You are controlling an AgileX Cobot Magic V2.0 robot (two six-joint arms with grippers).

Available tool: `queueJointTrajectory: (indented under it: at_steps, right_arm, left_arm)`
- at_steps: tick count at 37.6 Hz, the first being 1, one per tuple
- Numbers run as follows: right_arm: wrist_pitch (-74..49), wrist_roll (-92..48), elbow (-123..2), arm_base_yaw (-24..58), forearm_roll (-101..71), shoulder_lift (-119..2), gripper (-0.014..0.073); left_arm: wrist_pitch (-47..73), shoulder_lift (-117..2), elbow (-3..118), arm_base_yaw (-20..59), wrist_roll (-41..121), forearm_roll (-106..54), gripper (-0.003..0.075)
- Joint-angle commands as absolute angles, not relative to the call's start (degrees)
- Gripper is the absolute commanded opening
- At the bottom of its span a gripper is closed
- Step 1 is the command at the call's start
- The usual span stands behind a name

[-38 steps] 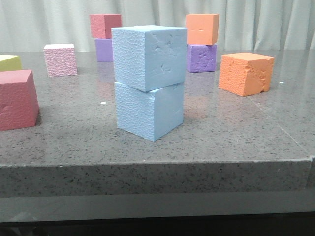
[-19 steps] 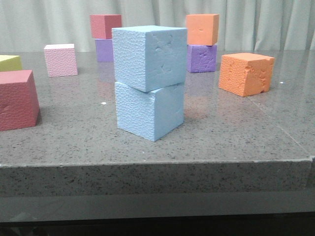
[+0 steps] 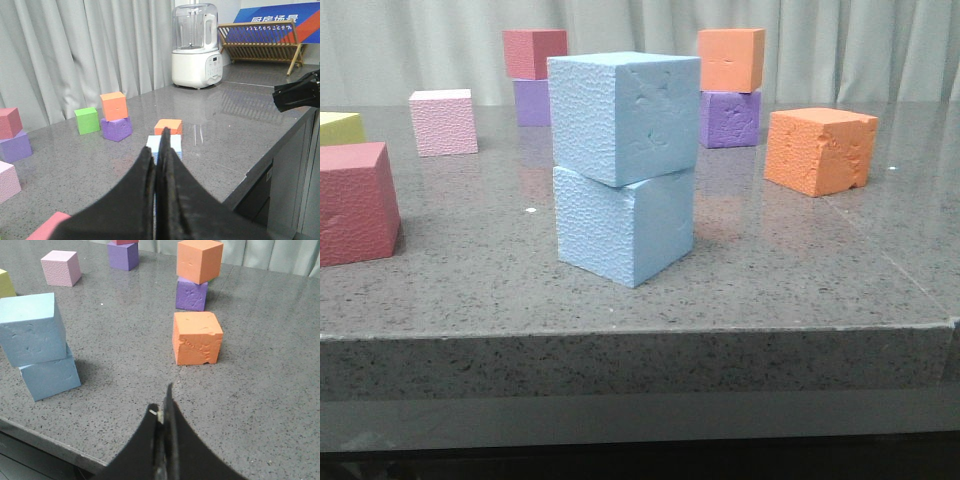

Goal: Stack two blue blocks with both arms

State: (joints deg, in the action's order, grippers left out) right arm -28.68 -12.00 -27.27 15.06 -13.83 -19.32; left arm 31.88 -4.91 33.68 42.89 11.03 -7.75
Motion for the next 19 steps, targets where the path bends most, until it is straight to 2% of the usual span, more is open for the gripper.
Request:
queueJointTrajectory:
  at_steps: [1, 19]
  right_arm:
    - [-24.4, -12.01, -28.86, 14.77, -14.48, -19.81, -0.0068]
    - [-24.4, -12.01, -28.86, 14.77, -14.48, -19.81, -0.0068]
  left_arm:
    - [27.48, -5.78, 34.92, 43.27, 10.62, -8.58, -0.002]
    - [27.61, -5.38, 34.18, 43.27, 10.62, -8.33, -0.002]
